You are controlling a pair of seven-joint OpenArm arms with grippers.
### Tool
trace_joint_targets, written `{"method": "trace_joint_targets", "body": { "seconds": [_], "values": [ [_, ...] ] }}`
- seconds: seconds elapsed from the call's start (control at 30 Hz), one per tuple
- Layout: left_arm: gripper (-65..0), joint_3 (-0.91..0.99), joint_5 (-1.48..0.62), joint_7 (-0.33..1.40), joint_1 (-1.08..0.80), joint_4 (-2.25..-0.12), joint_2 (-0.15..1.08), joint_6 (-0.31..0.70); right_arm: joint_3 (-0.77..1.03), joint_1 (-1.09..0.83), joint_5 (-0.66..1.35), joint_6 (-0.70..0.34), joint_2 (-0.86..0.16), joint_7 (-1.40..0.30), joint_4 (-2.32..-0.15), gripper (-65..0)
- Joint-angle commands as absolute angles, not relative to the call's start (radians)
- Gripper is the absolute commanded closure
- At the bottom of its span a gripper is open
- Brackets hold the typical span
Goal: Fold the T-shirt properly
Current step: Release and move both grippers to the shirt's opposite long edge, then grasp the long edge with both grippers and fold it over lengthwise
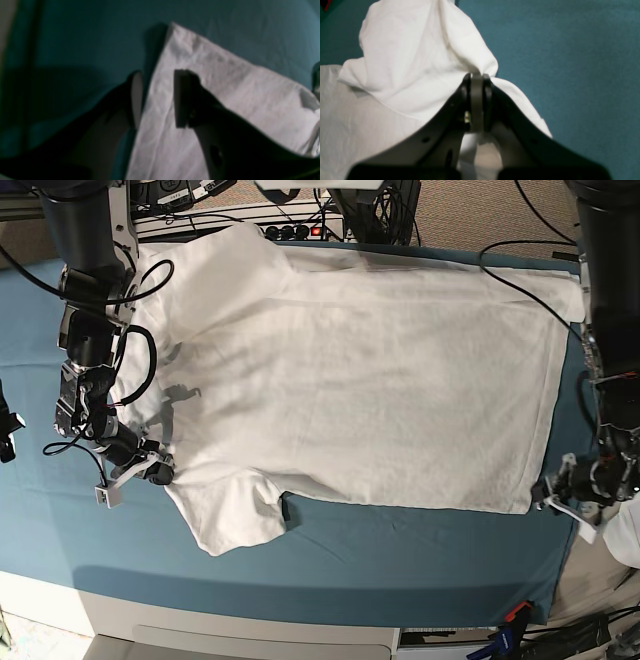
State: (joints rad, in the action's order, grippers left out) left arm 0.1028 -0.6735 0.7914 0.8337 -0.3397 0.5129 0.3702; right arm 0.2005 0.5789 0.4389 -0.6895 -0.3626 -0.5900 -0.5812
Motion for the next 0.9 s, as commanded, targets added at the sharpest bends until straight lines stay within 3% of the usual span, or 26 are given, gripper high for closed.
{"method": "trace_joint_targets", "body": {
  "seconds": [0.0,0.33,0.8,0.87],
  "values": [
    [-20.8,0.104,-0.684,0.776,0.867,-0.353,0.525,0.374,0.203,0.612,0.452,-0.698,-0.380,-0.567,-0.595,0.0],
    [-20.8,0.104,-0.577,0.741,0.835,-0.353,0.517,0.355,0.203,0.612,0.452,-0.698,-0.380,-0.567,-0.595,0.0],
    [-20.7,0.104,-0.632,0.731,0.834,-0.353,0.463,0.382,0.203,0.612,0.455,-0.698,-0.380,-0.567,-0.595,0.0],
    [-15.0,0.104,-0.632,0.731,0.834,-0.353,0.464,0.386,0.203,0.612,0.455,-0.698,-0.381,-0.567,-0.595,0.0]
  ]
}}
